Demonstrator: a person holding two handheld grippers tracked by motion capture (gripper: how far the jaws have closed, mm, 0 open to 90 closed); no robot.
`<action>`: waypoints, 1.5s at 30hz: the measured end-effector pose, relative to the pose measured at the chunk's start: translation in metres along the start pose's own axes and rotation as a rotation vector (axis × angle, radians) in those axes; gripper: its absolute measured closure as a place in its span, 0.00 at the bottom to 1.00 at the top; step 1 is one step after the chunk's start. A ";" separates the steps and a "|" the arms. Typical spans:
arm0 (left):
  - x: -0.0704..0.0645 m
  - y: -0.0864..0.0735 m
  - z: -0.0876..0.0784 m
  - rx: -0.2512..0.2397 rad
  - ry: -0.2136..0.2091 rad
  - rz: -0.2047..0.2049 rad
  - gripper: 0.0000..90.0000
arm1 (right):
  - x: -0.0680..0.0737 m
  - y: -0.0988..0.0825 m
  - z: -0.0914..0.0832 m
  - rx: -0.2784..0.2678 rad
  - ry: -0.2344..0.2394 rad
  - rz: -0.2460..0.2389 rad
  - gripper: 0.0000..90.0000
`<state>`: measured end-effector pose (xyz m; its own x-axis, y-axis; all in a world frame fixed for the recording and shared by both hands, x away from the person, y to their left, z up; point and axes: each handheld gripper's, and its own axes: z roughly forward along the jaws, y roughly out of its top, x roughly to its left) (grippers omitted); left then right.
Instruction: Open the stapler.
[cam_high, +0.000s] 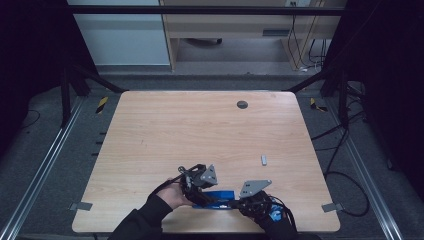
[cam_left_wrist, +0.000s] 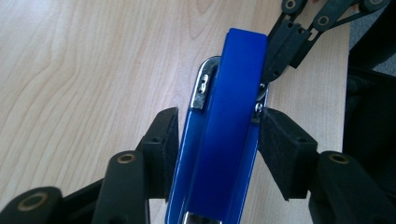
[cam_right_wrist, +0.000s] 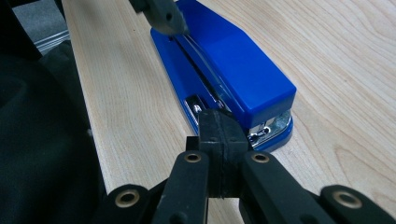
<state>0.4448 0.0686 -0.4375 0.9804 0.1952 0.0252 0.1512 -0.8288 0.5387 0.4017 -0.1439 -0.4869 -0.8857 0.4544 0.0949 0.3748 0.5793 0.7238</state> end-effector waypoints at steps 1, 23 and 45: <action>0.000 0.000 0.000 0.000 0.000 0.000 0.54 | 0.000 0.000 0.000 -0.001 0.000 -0.003 1.00; 0.000 0.013 0.020 0.048 -0.046 0.048 0.67 | 0.001 -0.001 0.000 -0.009 -0.016 0.011 1.00; 0.002 0.013 0.027 0.073 -0.062 0.119 0.71 | 0.002 -0.001 0.000 -0.012 -0.021 0.009 1.00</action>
<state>0.4524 0.0438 -0.4532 0.9975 0.0623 0.0318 0.0400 -0.8805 0.4724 0.3993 -0.1439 -0.4877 -0.8762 0.4740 0.0868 0.3791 0.5670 0.7313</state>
